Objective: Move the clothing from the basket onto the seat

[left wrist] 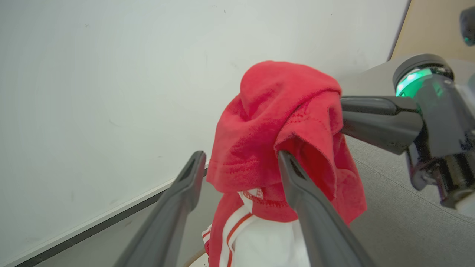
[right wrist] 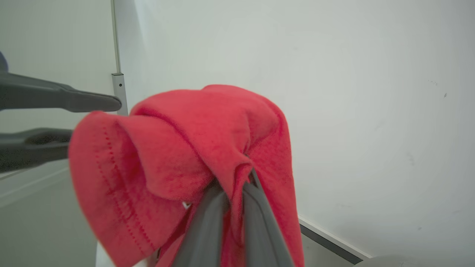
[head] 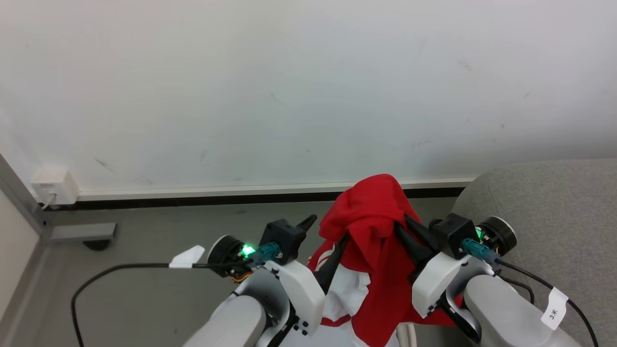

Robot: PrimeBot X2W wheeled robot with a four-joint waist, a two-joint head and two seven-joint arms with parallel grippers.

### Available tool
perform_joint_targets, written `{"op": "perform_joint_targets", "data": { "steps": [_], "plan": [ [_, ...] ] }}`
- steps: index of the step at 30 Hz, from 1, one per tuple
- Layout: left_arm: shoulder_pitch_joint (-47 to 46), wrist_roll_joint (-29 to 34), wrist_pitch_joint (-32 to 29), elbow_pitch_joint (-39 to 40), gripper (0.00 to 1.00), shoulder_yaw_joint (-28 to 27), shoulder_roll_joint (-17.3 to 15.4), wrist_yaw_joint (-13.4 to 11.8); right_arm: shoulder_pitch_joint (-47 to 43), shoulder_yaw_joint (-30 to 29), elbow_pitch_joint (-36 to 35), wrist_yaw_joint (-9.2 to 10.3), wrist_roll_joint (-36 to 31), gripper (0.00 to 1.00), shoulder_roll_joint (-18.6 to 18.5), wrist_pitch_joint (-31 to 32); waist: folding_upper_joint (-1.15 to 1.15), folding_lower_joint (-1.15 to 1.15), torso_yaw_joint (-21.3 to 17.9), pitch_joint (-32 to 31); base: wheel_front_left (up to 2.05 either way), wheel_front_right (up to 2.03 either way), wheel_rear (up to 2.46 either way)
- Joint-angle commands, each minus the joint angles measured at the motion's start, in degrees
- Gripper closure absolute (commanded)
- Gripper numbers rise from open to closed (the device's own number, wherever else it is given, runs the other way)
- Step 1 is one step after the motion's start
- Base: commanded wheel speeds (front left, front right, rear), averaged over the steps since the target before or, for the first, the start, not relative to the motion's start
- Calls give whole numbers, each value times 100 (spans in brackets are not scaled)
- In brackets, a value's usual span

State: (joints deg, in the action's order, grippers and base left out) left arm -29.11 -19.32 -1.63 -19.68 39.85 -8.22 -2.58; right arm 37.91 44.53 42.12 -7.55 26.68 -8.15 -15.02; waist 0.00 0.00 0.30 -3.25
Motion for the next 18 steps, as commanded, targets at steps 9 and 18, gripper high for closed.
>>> {"op": "perform_joint_targets", "data": {
  "steps": [9,18],
  "plan": [
    [113,-36,55,18,0,28,-102,-73,-36,-241,-24,12,-161,100,-17,-23,0,0,4,-4,0,0,0],
    [89,-85,71,-10,0,50,-122,-94,-5,-395,-72,12,-259,100,-58,-23,0,0,-89,44,0,0,0]
  ]
}}
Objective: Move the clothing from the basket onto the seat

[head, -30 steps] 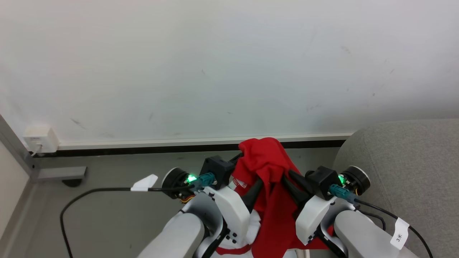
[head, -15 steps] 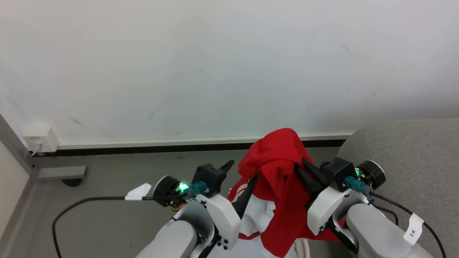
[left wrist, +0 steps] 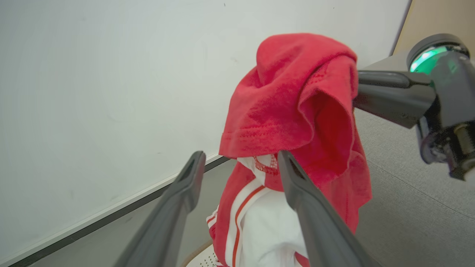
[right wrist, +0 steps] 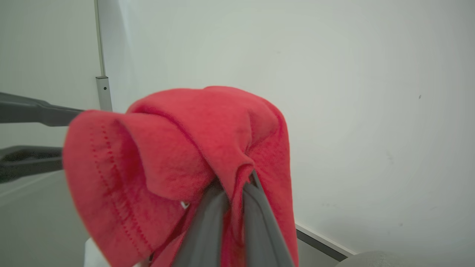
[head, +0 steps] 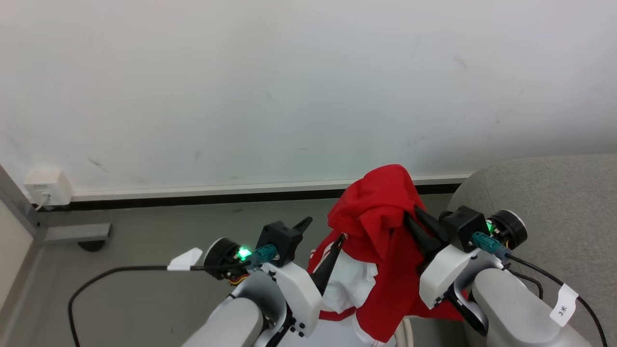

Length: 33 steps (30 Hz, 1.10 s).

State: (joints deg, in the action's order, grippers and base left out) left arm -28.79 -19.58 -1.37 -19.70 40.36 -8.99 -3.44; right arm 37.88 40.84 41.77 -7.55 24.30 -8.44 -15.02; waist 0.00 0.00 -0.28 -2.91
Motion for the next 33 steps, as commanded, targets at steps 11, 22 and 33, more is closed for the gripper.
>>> {"op": "perform_joint_targets", "data": {
  "steps": [11,22,33],
  "plan": [
    [90,-146,59,44,0,17,-51,-45,76,-174,-95,12,-110,100,-185,-22,0,0,-690,119,0,0,0],
    [64,-177,107,40,0,120,36,-1,201,-454,-184,12,-115,100,-471,-22,0,0,-1632,240,0,0,0],
    [-28,-200,128,-14,0,261,126,59,240,-747,-341,12,-61,100,-819,-22,0,0,-1942,545,0,0,0]
  ]
}}
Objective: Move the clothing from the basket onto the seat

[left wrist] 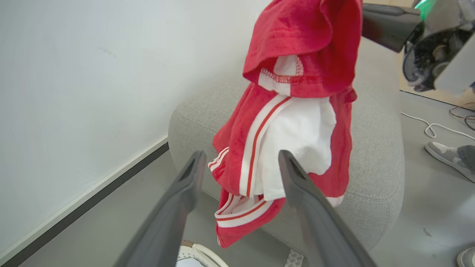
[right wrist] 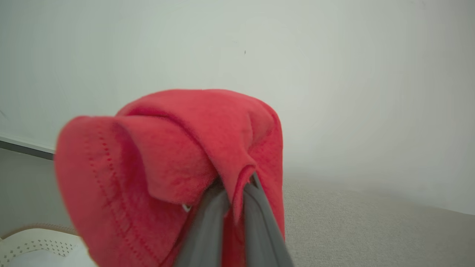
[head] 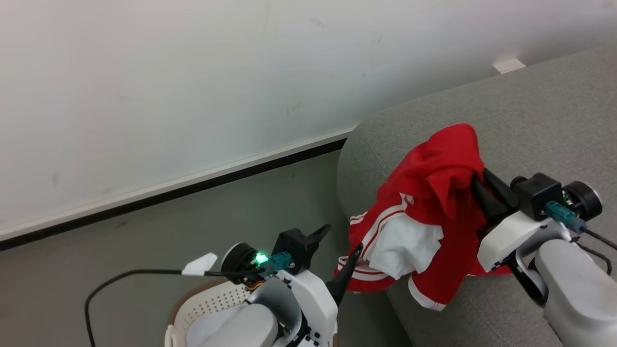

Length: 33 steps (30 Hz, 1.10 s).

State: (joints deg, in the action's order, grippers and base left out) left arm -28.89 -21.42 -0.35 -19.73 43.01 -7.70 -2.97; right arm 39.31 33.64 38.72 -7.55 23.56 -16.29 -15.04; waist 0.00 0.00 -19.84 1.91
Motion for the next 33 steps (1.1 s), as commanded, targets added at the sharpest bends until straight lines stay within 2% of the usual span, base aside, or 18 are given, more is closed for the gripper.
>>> {"op": "perform_joint_targets", "data": {
  "steps": [1,6,11,19,24,27,33],
  "plan": [
    [-54,0,10,-8,0,22,12,31,145,-76,-67,12,26,100,-76,-21,0,0,44,148,0,0,0],
    [-250,130,-16,6,0,148,15,120,481,-410,-168,12,1,100,-293,-21,0,0,272,620,0,0,0],
    [-493,176,39,1,0,219,48,205,1127,-796,-114,12,-43,100,-729,-21,0,0,582,1070,0,0,0],
    [-902,239,134,103,0,248,80,285,2415,-1552,426,13,-107,100,-1657,234,0,0,1058,1790,0,0,0],
    [-1099,295,164,234,0,263,48,315,2957,-2104,952,13,-416,100,-2048,435,0,0,1254,2207,0,0,0],
    [-1192,313,204,269,0,254,20,326,3098,-2507,1387,12,-629,100,-2171,404,0,0,1359,2383,0,0,0],
    [-1163,245,329,181,0,218,12,287,2648,-3167,2314,13,-1067,100,-1857,166,0,0,1445,2456,0,0,0]
  ]
}}
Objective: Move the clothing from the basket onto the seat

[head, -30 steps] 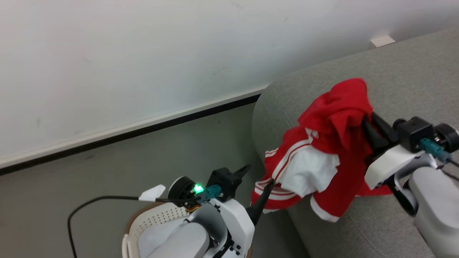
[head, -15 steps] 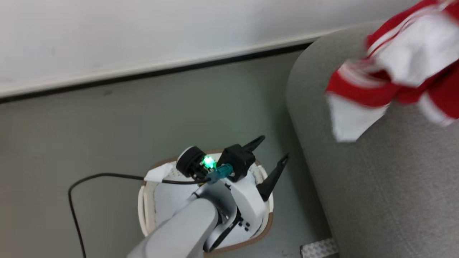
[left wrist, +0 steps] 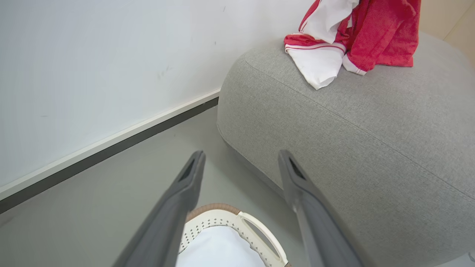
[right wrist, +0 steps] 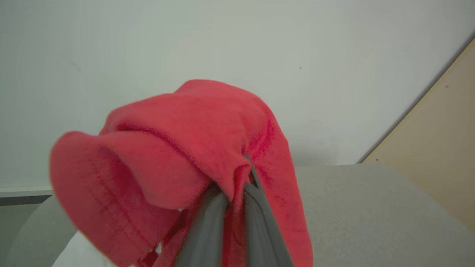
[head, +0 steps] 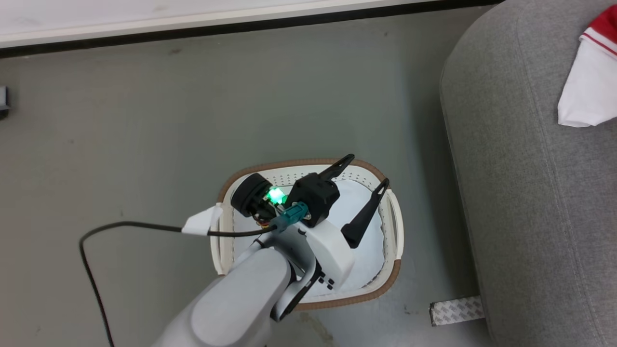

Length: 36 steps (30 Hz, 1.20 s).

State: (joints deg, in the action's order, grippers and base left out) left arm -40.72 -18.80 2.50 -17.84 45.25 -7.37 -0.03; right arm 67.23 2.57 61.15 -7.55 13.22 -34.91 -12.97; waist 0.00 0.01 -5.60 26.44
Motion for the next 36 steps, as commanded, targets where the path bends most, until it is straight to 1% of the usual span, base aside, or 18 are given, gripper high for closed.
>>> {"op": "perform_joint_targets", "data": {
  "steps": [1,3,4,5,6,8,11,17,21,26,29,33,34,36],
  "plan": [
    [56,-41,73,-38,0,-5,-14,-16,-244,-185,212,12,-83,100,73,-87,0,-1,28,-20,0,0,0],
    [125,-81,123,-97,0,-7,-14,-33,-449,-458,474,13,-184,100,151,-164,0,-1,39,-84,0,0,0],
    [152,-114,168,-117,0,-24,-12,-46,-570,-571,559,12,-239,95,226,-190,0,-1,42,-124,0,0,0],
    [184,-140,236,-136,0,-54,-11,-48,-710,-684,653,12,-242,60,334,-202,0,-1,43,-171,0,0,0],
    [226,-168,295,-155,0,-78,-25,-61,-830,-800,705,12,-298,0,371,-217,0,-1,37,-216,0,0,0],
    [317,-224,417,-209,0,-116,-63,-108,-1016,-1014,607,12,-387,0,447,-226,0,-1,22,-326,0,0,0],
    [456,-245,623,-283,0,-203,-134,-170,-1467,-1334,193,12,-531,0,636,-220,0,-1,-5,-493,0,0,0],
    [807,-336,996,-415,0,-368,-284,-331,-2484,-1910,-969,12,-763,0,1085,-217,0,-1,-13,-931,0,0,0],
    [1113,-398,1171,-467,0,-568,-392,-515,-3190,-2090,-1771,12,-872,0,1439,-217,0,-1,23,-1303,0,0,0],
    [1606,-480,1270,-431,0,-907,-436,-782,-4026,-2085,-2700,12,-891,0,1844,-216,0,-1,139,-1756,0,0,0],
    [1938,-469,1265,-271,0,-1155,-453,-880,-4498,-1986,-3154,12,-892,0,2097,-217,0,-1,236,-2012,0,0,0],
    [2472,-369,1264,-62,0,-1534,-478,-938,-5079,-1741,-3636,12,-923,0,2414,-216,0,-1,383,-2320,0,0,0],
    [2472,-369,1264,-62,0,-1534,-478,-938,-5079,-1741,-3636,12,-923,0,2414,-216,0,-1,383,-2320,0,0,0],
    [2744,-290,1265,30,0,-1707,-486,-908,-5365,-1579,-3826,12,-964,0,2546,-217,0,-1,446,-2464,0,0,0]
  ]
}}
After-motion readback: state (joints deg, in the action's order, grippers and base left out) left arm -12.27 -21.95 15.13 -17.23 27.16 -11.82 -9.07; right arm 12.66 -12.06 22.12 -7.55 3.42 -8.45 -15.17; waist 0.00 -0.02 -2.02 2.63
